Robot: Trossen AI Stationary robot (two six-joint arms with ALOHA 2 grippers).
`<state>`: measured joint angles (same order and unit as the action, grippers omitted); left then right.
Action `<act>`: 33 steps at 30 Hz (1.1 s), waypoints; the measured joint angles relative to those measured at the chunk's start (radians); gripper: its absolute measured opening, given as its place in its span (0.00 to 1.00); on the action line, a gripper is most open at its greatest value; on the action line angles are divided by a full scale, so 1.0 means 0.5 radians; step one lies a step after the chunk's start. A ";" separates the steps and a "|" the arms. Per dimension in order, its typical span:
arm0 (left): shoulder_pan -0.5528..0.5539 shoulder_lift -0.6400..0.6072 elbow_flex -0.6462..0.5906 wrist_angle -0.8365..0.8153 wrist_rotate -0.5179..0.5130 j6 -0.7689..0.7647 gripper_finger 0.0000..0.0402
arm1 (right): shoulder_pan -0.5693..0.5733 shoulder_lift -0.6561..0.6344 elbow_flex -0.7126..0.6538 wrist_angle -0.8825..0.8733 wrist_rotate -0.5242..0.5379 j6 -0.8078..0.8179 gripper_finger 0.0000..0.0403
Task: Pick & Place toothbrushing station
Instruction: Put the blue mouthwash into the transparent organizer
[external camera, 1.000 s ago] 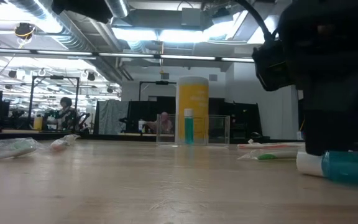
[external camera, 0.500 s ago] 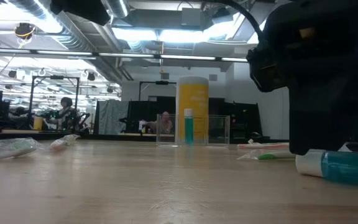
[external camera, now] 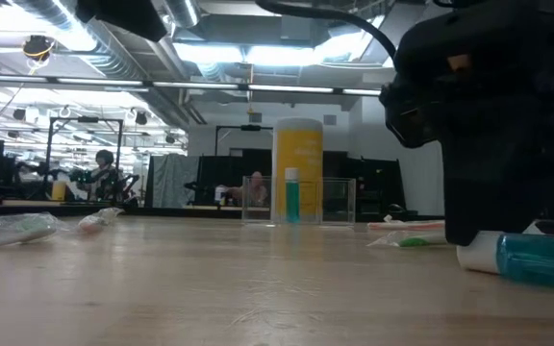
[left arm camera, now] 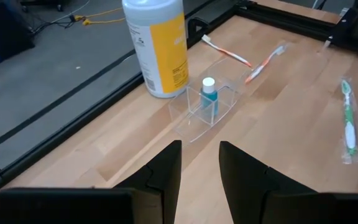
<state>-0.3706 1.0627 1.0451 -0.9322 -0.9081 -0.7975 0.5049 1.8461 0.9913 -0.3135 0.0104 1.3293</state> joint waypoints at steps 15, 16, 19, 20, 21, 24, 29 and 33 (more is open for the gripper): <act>-0.001 -0.146 0.002 -0.039 -0.078 0.036 0.26 | 0.000 -0.006 -0.003 -0.097 -0.028 0.049 0.25; -0.001 -0.156 0.002 -0.038 -0.083 0.040 0.26 | -0.002 -0.008 -0.004 -0.098 -0.030 0.059 0.25; -0.001 -0.187 0.002 -0.038 -0.086 0.076 0.26 | 0.000 -0.020 -0.005 -0.102 -0.030 0.110 0.24; -0.001 -0.196 0.002 -0.039 -0.088 0.086 0.26 | 0.002 -0.020 -0.005 -0.105 -0.030 0.130 0.24; -0.001 -0.203 0.002 -0.039 -0.088 0.099 0.26 | 0.004 -0.020 -0.005 -0.106 -0.029 0.142 0.24; -0.001 -0.219 0.002 -0.038 -0.100 0.121 0.26 | 0.002 -0.026 0.002 -0.113 -0.021 0.147 0.24; -0.001 -0.228 0.002 -0.042 -0.100 0.148 0.26 | 0.007 -0.087 0.087 -0.179 0.173 0.084 0.24; -0.001 -0.234 0.002 -0.043 -0.086 0.173 0.26 | 0.010 -0.208 0.218 -0.138 0.265 -0.130 0.25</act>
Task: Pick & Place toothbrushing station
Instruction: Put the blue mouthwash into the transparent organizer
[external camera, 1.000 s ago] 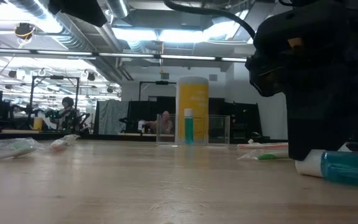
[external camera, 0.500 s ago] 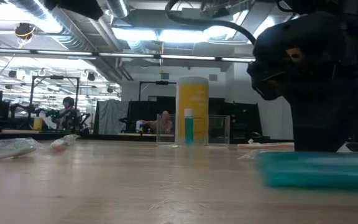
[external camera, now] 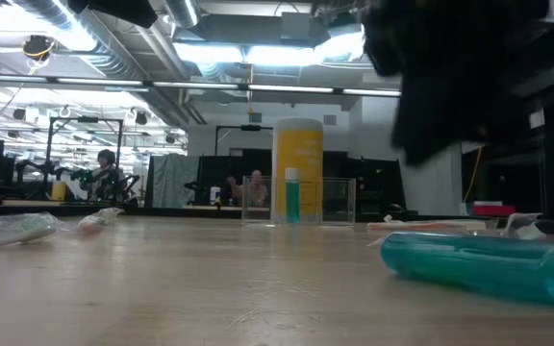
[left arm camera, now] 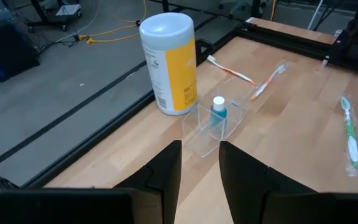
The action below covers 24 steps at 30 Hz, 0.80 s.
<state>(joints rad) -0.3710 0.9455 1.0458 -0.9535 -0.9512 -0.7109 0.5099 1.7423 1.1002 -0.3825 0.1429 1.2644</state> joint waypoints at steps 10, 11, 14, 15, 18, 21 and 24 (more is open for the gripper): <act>-0.090 0.003 -0.001 -0.143 0.007 -0.089 0.26 | 0.237 -0.014 0.257 -0.111 -0.288 -1.322 0.37; -0.106 0.003 -0.002 -0.184 0.007 -0.140 0.26 | 0.264 0.001 0.255 -0.136 -0.290 -1.522 0.37; -0.161 0.003 -0.002 -0.277 0.007 -0.283 0.26 | 0.295 0.097 0.245 -0.116 -0.375 -1.993 0.38; -0.180 0.003 -0.002 -0.288 0.007 -0.321 0.26 | 0.285 0.137 0.240 -0.119 -0.404 -2.082 0.38; -0.234 0.003 -0.002 -0.301 0.005 -0.401 0.26 | 0.216 0.247 0.239 0.039 -0.514 -2.186 0.38; -0.263 0.016 -0.002 -0.301 0.001 -0.461 0.26 | 0.126 0.335 0.277 0.198 -0.594 -2.235 0.36; -0.277 0.032 -0.002 -0.302 0.000 -0.523 0.26 | 0.041 0.421 0.380 0.223 -0.598 -2.272 0.33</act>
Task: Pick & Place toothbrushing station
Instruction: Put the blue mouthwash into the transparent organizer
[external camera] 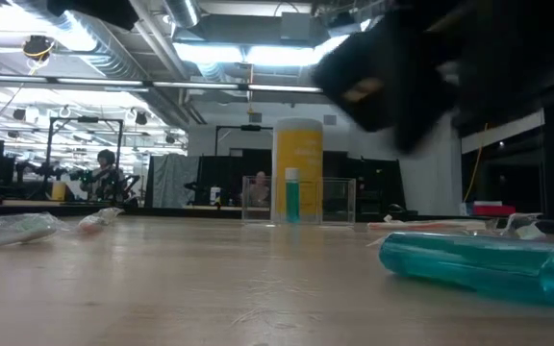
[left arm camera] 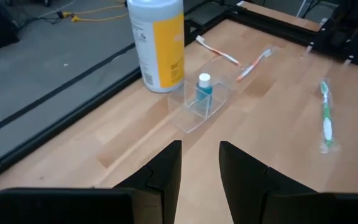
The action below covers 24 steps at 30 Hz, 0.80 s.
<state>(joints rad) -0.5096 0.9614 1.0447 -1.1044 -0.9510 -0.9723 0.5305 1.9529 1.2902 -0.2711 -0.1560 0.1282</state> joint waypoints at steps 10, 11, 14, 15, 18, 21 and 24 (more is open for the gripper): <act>0.001 0.039 0.000 -0.008 0.036 -0.041 0.26 | -0.034 0.166 -0.018 -0.164 -0.201 0.062 0.26; 0.001 0.038 0.000 -0.018 0.035 -0.041 0.26 | -0.031 0.166 -0.024 -0.187 -0.166 0.061 0.26; 0.001 0.038 0.000 -0.030 0.016 -0.041 0.26 | -0.044 0.164 -0.029 -0.219 -0.096 0.047 0.24; 0.001 0.038 0.000 -0.033 0.011 -0.041 0.26 | -0.059 0.164 -0.028 -0.236 -0.087 0.043 0.23; 0.009 0.038 0.000 -0.037 0.006 -0.044 0.26 | -0.125 0.157 -0.025 -0.332 -0.004 0.049 0.22; 0.026 0.038 0.000 -0.043 0.006 -0.056 0.26 | -0.215 0.135 -0.022 -0.500 0.112 0.056 0.21; 0.030 0.038 0.000 -0.043 0.005 -0.056 0.26 | -0.287 0.103 -0.023 -0.673 0.140 0.035 0.20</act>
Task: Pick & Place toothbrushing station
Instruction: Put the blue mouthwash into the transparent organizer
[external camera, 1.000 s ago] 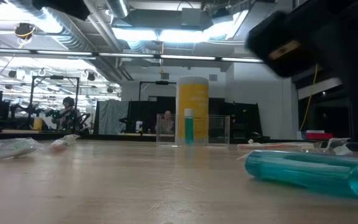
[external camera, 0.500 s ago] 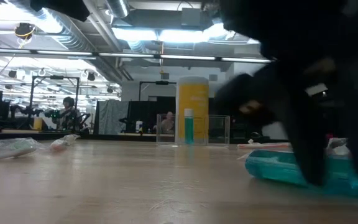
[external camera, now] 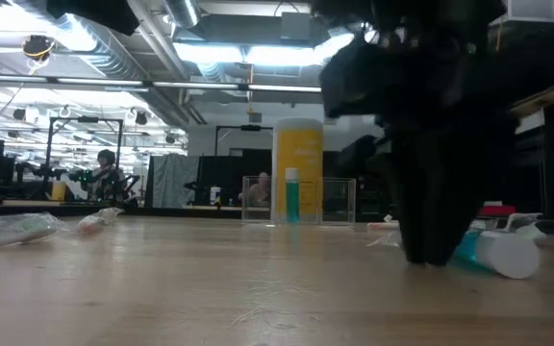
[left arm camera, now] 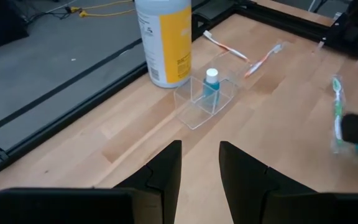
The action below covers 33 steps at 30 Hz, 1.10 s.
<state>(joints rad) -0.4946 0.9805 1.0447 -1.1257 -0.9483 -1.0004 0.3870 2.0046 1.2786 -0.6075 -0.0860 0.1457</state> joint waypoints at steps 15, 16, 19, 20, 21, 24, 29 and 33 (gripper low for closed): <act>-0.001 -0.001 0.000 0.000 -0.107 0.040 0.26 | -0.199 -0.454 -0.006 -0.074 0.232 -0.024 0.15; -0.002 -0.001 0.000 0.000 -0.111 0.038 0.26 | -0.188 -0.448 -0.009 -0.079 0.216 -0.046 0.15; -0.011 -0.001 0.000 0.001 -0.121 0.031 0.26 | -0.160 -0.422 -0.060 0.011 0.184 -0.045 0.15; -0.017 -0.001 0.000 0.001 -0.122 0.031 0.26 | -0.152 -0.418 -0.098 0.054 0.173 -0.033 0.15; -0.021 -0.001 0.000 0.002 -0.127 0.030 0.26 | -0.144 -0.418 -0.146 0.067 0.153 -0.011 0.15; -0.033 -0.001 0.000 0.003 -0.136 0.013 0.26 | -0.115 -0.415 -0.299 0.213 0.137 0.066 0.15; -0.033 -0.001 0.000 0.012 -0.146 -0.022 0.26 | -0.076 -0.416 -0.519 0.341 0.111 0.175 0.15; -0.033 -0.001 0.000 0.065 -0.142 -0.021 0.26 | -0.055 -0.443 -0.690 0.402 0.184 0.383 0.15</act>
<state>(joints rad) -0.5110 0.9798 1.0447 -1.0932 -1.0195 -1.0111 0.3596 1.7831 0.9338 -0.4065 0.0060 0.3374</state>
